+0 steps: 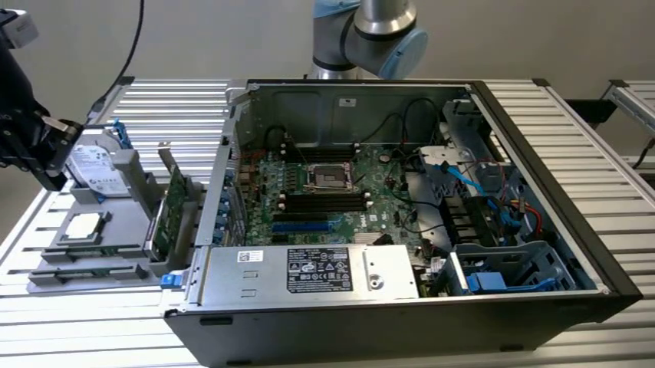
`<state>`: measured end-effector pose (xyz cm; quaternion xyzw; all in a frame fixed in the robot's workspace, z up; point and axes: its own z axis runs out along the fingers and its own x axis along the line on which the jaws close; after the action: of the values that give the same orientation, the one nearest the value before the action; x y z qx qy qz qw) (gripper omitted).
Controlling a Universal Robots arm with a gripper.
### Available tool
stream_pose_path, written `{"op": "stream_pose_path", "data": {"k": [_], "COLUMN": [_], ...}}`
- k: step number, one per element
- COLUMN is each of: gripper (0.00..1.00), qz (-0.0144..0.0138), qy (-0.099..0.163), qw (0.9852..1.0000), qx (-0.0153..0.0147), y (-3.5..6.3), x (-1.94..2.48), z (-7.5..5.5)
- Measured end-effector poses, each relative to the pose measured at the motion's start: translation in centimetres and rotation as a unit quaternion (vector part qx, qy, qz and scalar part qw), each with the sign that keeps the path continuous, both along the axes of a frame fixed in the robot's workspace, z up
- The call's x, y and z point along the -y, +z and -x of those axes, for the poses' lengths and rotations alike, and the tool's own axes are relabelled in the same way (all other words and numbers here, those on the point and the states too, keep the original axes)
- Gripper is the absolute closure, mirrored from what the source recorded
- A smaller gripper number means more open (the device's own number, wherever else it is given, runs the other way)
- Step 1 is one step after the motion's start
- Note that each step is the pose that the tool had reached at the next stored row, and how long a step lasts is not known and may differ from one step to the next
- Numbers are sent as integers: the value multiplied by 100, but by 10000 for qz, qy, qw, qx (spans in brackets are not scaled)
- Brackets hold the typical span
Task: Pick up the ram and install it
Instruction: 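Reach for the ram, then pick up the ram and move it above insertion slot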
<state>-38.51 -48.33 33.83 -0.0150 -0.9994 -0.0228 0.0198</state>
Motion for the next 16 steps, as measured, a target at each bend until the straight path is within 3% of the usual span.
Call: {"op": "stream_pose_path", "data": {"k": [16], "gripper": [89], "qz": [1], "qy": [1], "qw": [10000], "qx": [-2], "y": [-1], "x": [-2], "z": [-13]}}
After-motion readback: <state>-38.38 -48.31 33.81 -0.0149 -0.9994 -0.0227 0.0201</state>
